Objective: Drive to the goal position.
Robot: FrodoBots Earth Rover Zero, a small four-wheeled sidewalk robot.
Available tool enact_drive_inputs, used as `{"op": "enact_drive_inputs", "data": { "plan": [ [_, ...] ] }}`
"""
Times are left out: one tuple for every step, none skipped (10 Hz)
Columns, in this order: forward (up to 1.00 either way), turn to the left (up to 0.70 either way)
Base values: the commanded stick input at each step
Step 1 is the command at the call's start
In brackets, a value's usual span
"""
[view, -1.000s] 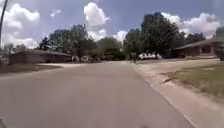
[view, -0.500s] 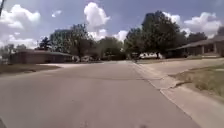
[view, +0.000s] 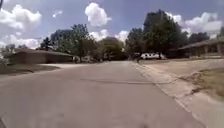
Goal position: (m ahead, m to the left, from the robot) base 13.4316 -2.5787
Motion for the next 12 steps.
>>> {"op": "enact_drive_inputs", "data": {
  "plan": [
    [0.85,0.0],
    [0.85,0.0],
    [0.85,0.0],
    [0.85,0.0],
    [0.85,0.0],
    [0.85,0.0],
    [0.85,0.0],
    [0.85,0.0],
    [0.85,-0.16],
    [0.85,-0.34],
    [0.85,-0.34],
    [0.85,-0.02]
  ]
}}
